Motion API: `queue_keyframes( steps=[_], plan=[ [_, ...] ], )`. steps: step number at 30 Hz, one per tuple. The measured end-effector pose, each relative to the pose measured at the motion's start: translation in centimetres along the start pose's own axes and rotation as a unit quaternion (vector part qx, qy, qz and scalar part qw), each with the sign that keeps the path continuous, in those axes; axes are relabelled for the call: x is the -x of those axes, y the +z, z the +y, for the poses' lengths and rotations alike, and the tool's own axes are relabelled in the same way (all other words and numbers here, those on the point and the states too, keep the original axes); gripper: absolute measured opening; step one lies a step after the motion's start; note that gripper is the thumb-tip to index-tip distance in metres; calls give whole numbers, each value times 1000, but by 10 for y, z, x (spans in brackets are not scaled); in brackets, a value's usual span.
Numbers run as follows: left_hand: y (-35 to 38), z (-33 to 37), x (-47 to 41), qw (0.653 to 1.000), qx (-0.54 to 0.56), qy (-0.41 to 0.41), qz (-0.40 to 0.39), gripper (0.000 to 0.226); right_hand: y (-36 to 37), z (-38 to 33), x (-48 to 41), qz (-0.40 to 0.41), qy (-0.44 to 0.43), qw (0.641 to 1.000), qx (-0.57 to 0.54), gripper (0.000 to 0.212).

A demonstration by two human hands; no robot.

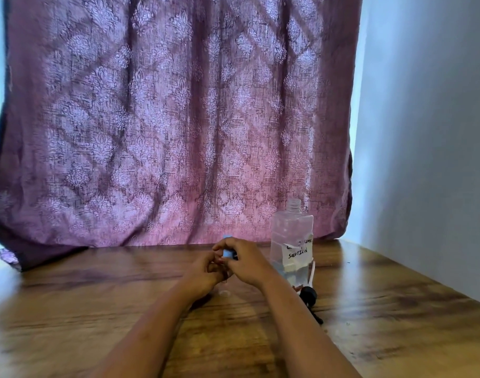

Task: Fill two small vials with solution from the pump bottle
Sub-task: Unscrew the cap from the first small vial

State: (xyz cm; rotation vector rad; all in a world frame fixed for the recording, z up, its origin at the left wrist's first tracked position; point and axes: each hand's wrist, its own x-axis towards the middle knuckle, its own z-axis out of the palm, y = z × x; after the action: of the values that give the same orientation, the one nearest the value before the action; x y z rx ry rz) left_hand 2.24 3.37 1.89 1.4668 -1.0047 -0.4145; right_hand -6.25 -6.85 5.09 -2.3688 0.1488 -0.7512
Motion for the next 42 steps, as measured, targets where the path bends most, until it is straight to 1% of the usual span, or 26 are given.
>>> queue_keyframes(
  steps=[2,6,8,13,17,21,23,25,27,29,31,33,35,37,41,42],
  plan=[
    [0,2,1,1000,2,0,-2,24,-1,-1,0,-8,3,1000,-14,29],
    [0,3,2,1000,14,-2,1,39,-2,-1,1,-18,10,999,-42,37],
    [1,4,1,1000,22,5,-4,42,-3,-2,1,-24,13,998,-55,42],
    [0,2,-1,999,26,18,-23,38,-2,-1,0,-33,26,993,-106,48],
    [-2,-3,-5,999,4,20,-28,28,-3,-1,0,-31,18,991,-132,50],
    [-4,-8,-8,999,8,13,-36,21,-6,-3,1,-35,16,988,-150,51],
    [-5,-12,-9,999,23,8,-36,16,-12,-10,-1,-10,0,981,-196,53],
    [-5,-14,-9,998,45,2,-37,17,-21,-19,-5,23,-26,965,-260,54],
    [-5,-15,-8,998,50,-4,-36,20,-22,-24,-7,44,-44,957,-282,53],
    [-5,-15,-7,999,40,-2,-31,20,-17,-23,-6,56,-36,964,-257,48],
    [-5,-15,-8,999,39,1,-29,19,-10,-18,-5,69,-14,975,-209,39],
    [-4,-15,-8,999,48,-3,-25,20,-8,-15,-6,104,-1,978,-182,27],
    [-3,-14,-8,998,55,-12,-22,20,-10,-14,-8,143,6,972,-187,17],
    [-3,-13,-8,998,54,-20,-19,17,-10,-14,-9,155,16,968,-199,10],
    [-4,-14,-9,1000,-5,-8,6,16,-6,-10,-7,161,41,970,-175,16],
    [-4,-15,-9,1000,-7,-1,9,19,-5,-9,-7,169,46,969,-172,17]
  ],
)
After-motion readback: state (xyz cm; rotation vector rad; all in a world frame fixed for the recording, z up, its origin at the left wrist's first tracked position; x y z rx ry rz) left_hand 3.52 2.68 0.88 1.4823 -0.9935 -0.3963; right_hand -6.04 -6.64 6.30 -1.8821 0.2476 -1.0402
